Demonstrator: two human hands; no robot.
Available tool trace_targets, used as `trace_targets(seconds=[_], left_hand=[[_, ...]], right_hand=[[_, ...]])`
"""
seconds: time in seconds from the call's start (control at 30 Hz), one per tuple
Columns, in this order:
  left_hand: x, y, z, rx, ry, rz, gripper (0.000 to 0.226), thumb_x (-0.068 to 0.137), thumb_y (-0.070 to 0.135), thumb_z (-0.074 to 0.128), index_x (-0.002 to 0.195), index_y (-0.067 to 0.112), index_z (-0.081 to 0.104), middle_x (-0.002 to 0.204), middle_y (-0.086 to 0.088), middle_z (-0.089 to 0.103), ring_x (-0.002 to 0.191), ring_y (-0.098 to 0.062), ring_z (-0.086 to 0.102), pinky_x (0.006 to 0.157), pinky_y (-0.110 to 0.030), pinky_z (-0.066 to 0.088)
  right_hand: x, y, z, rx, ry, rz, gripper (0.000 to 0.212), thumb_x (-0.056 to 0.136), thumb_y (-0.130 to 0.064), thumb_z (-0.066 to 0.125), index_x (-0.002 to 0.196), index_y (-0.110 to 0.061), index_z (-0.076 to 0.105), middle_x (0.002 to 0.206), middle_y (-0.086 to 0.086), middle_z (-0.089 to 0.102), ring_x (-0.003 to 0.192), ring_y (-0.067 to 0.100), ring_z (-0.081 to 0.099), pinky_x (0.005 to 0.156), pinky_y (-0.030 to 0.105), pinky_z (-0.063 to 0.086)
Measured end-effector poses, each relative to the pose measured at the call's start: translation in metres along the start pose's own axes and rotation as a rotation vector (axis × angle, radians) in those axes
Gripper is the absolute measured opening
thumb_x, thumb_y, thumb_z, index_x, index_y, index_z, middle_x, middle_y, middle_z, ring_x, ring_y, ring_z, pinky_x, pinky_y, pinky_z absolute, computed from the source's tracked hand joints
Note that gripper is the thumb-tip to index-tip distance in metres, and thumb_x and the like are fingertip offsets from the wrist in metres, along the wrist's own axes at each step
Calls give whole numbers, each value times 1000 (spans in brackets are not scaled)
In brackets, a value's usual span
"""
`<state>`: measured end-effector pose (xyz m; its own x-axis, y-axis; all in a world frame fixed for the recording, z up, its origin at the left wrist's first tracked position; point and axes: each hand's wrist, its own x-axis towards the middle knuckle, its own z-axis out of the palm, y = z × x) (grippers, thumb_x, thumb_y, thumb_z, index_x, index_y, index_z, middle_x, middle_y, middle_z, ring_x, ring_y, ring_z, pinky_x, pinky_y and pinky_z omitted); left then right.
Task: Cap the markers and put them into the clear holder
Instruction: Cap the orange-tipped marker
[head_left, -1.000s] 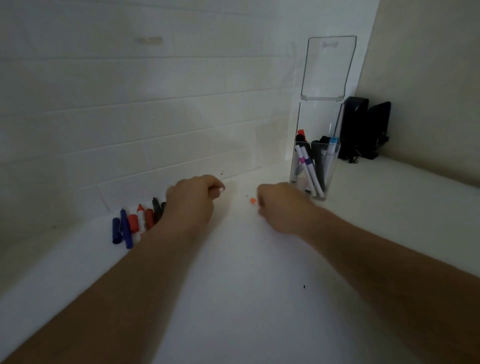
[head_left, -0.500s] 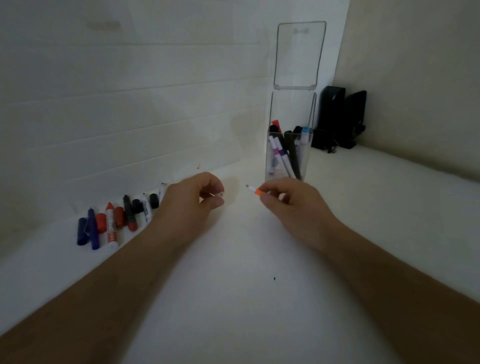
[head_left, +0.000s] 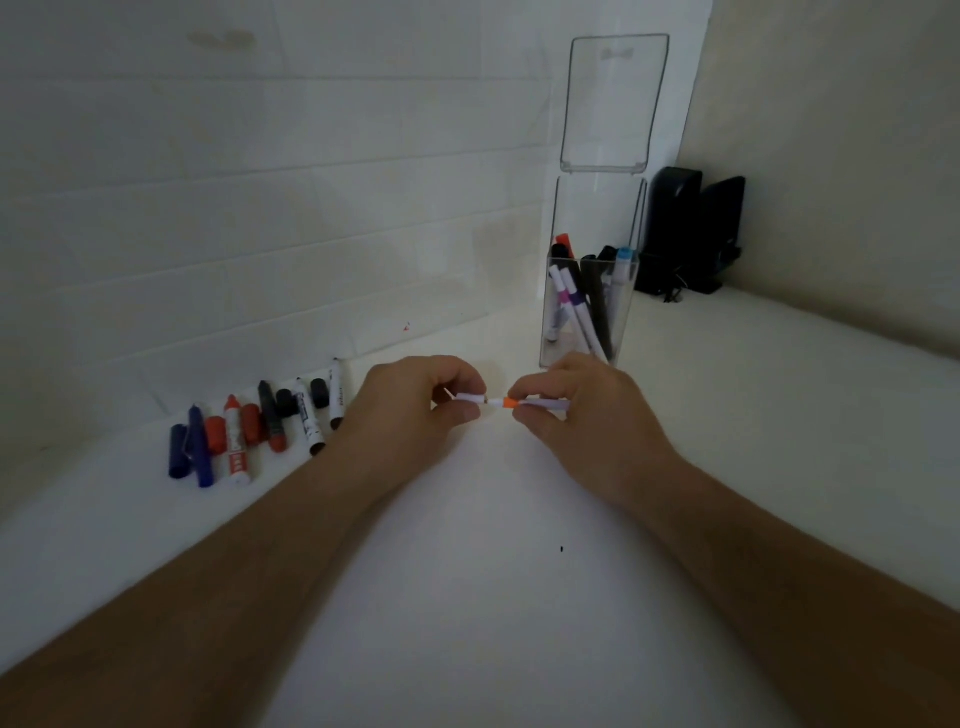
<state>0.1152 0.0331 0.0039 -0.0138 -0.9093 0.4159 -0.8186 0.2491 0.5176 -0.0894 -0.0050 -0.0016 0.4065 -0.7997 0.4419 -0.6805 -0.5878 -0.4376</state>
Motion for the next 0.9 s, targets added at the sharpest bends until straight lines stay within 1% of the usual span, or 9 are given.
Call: trace_targets(seconds=[0.17,0.27,0.33,0.37,0.53,0.63,0.77,0.83,0.9], left_hand=[[-1,10,7,54,-21,16,7,86,30,74,92,34,75,79,19,68,76,6,60,71,-2,36],[-1,13,9,50,-19,-22,8,86,32,74,94,33,76,79,19,68,73,6,59,71,2,35],[-2,14,10,30,-12,-46,8,86,31,75,94,32,76,78,19,67,72,10,57,71,3,34],[-3,14,10,21,-12,-53,8,86,31,76,94,31,76,78,19,66,72,11,57,71,3,34],[-4,16,16,-20,36,-75,6,83,28,79,88,31,77,75,19,68,75,4,63,71,-2,39],[-5,18,19,25,63,7,4,83,27,80,86,29,79,77,16,73,68,3,61,71,-5,40],[-4,18,19,38,58,67,4,83,28,78,87,30,79,81,14,76,71,1,63,69,-6,39],[-3,17,18,16,72,70,6,84,35,77,89,32,78,82,17,75,73,2,64,70,-7,40],[-2,17,15,-48,114,47,15,81,43,77,92,32,75,81,19,72,75,4,64,72,-7,42]], right_hand=[[-1,1,5,-87,21,-59,16,95,-36,65,107,-38,74,92,-8,58,86,13,54,76,27,43],[1,1,6,-108,34,-46,19,93,-42,66,108,-35,75,94,-11,60,88,11,55,80,27,45],[1,2,4,-87,29,-31,20,92,-45,67,106,-34,76,94,-11,62,86,10,57,80,28,48],[1,2,4,-72,22,-20,20,91,-46,68,105,-34,76,94,-12,62,86,10,58,79,28,48],[-1,0,3,-52,43,12,19,89,-53,68,99,-39,76,91,-16,61,84,7,58,74,26,45],[-2,1,1,-9,31,26,21,87,-55,68,99,-40,76,89,-18,62,82,4,58,72,23,46],[-1,4,-3,75,-24,43,16,89,-47,70,102,-41,77,89,-17,64,85,5,60,77,25,49],[0,3,-6,109,-52,27,14,93,-44,67,103,-44,76,88,-15,62,86,8,58,79,29,50],[2,2,-11,9,-67,13,18,96,-45,60,109,-48,72,90,-17,63,93,10,53,85,36,46]])
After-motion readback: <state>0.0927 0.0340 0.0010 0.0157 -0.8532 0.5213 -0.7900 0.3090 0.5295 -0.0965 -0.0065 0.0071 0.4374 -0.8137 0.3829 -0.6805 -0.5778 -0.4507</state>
